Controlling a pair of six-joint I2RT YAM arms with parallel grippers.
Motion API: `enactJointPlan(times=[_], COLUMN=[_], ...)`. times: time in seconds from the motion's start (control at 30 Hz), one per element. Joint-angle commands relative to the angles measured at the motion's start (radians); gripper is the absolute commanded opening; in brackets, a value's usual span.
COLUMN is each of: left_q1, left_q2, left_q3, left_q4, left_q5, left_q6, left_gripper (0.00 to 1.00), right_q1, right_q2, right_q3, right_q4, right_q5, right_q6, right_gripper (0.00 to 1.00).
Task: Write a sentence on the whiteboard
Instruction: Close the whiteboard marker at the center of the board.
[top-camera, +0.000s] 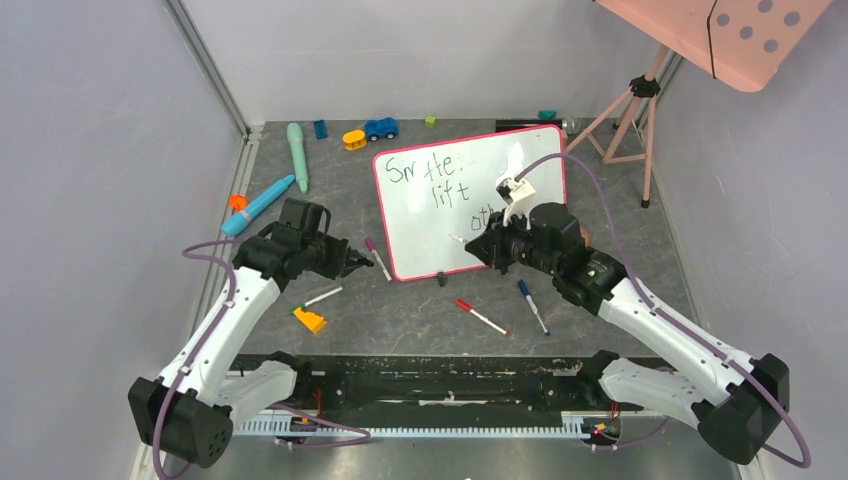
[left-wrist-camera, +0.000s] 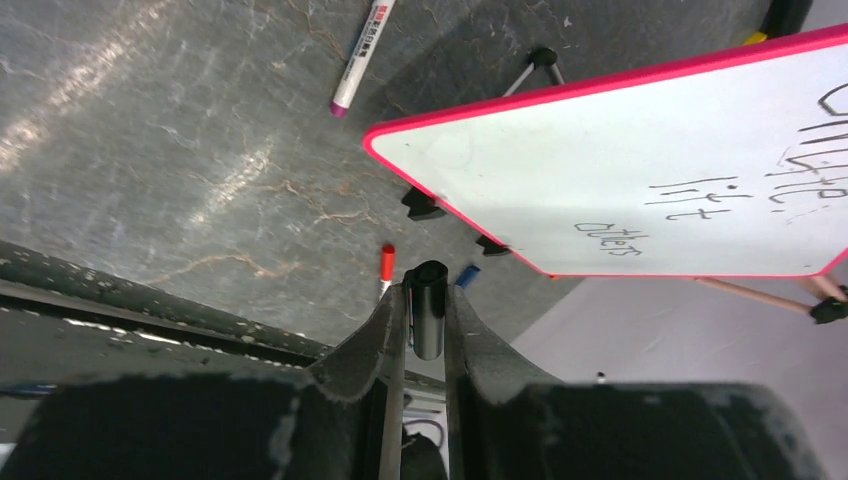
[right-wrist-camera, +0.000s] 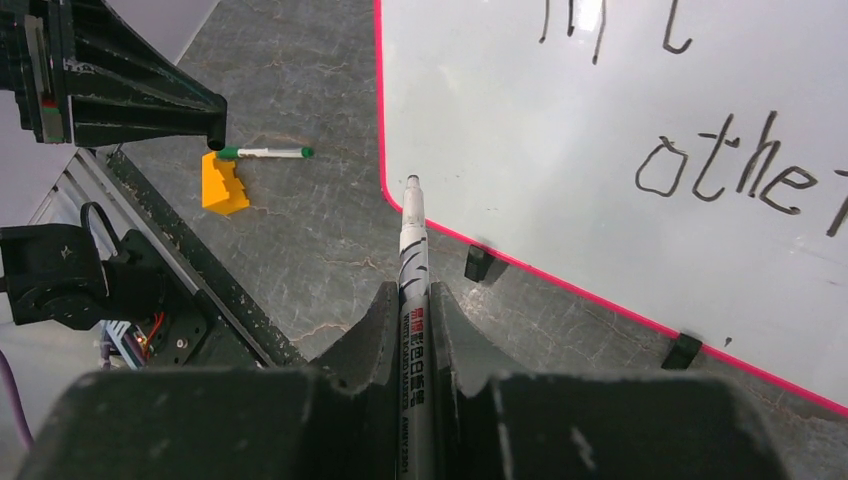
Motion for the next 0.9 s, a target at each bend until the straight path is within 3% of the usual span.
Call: enactJointPlan(times=[0.0,0.23,0.33,0.47,0.87], left_q1=[-0.003,-0.003,-0.003,-0.003,-0.003], left_q2=[-0.021,0.014,0.063,0.082,0.100], left_q3=[0.044,0.077,0.122,0.169,0.131], left_q4=[-0.002,0.015,-0.003,-0.044,0.012], left_q5=[0.017,0.107,0.161,0.127,0.177], left_q6=[-0.185,-0.343,-0.333,-0.318,-0.395], left_gripper=[0.02,0.02,0.02,0.02,0.02], right_q1=[0.053,0.147,0.164,0.169,0.238], right_q2=[0.012,0.064,0.079,0.078,0.145], right_q3=[0.021,0.071,0.080,0.077,0.139], right_q4=[0.067,0.068,0.077,0.081,0.132], right_q5=[0.058,0.121,0.140,0.150,0.116], right_q6=[-0.035,-0.081,-0.085,-0.078,-0.078], right_gripper=[0.00,0.00,0.00,0.00,0.00])
